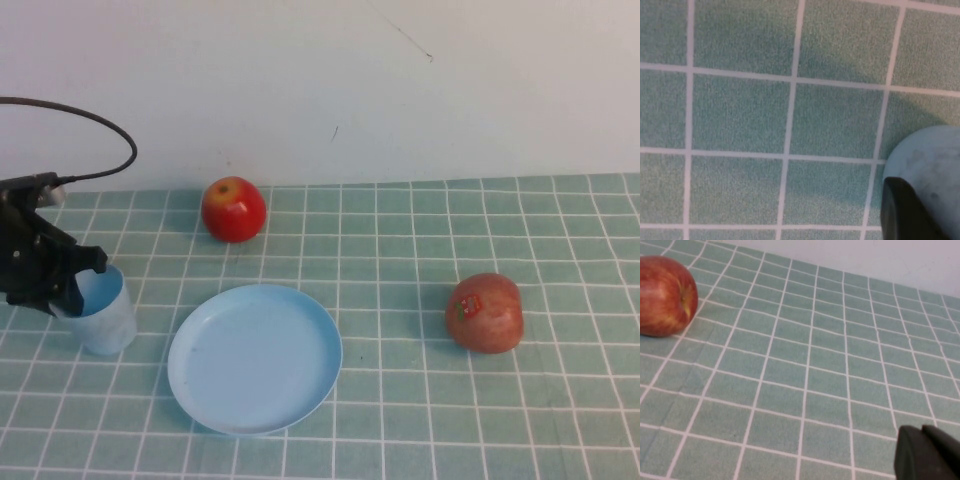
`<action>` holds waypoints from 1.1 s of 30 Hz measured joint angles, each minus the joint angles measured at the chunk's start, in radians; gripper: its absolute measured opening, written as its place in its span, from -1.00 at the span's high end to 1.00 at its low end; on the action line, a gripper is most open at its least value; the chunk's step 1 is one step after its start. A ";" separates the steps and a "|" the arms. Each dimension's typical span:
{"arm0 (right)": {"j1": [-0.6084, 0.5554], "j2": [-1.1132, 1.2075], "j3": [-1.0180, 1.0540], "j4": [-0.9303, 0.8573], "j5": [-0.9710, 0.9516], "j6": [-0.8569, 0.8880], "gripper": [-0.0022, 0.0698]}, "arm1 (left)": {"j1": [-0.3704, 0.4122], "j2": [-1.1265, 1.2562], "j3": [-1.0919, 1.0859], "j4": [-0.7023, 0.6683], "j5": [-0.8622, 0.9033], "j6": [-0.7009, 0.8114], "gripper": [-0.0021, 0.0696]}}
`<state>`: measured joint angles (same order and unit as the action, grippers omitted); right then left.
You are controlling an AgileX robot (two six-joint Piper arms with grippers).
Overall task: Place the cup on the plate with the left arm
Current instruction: Pick up the cup from the table, then place the cup on the plate
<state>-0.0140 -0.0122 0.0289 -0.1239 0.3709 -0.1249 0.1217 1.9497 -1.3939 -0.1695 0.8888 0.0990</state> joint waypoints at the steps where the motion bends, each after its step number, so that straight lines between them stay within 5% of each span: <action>1: 0.000 0.000 0.000 0.000 0.000 0.000 0.95 | 0.000 0.000 0.000 -0.004 0.002 0.005 0.69; 5: 0.000 0.000 0.000 0.000 0.000 0.000 0.95 | 0.000 -0.005 -0.029 -0.014 0.036 0.020 0.87; 13: 0.000 0.000 0.000 0.000 0.000 0.000 0.95 | -0.022 -0.112 -0.167 -0.170 0.175 0.114 0.90; 25: 0.000 0.000 0.000 0.000 0.000 0.000 0.95 | -0.328 -0.198 -0.190 -0.096 0.318 0.138 0.90; 33: 0.000 0.000 0.000 0.000 0.000 0.000 0.95 | -0.391 -0.103 -0.169 -0.067 0.295 0.130 0.90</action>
<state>-0.0140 -0.0122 0.0289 -0.1239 0.3709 -0.1249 -0.2696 1.8469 -1.5624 -0.2366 1.1838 0.2290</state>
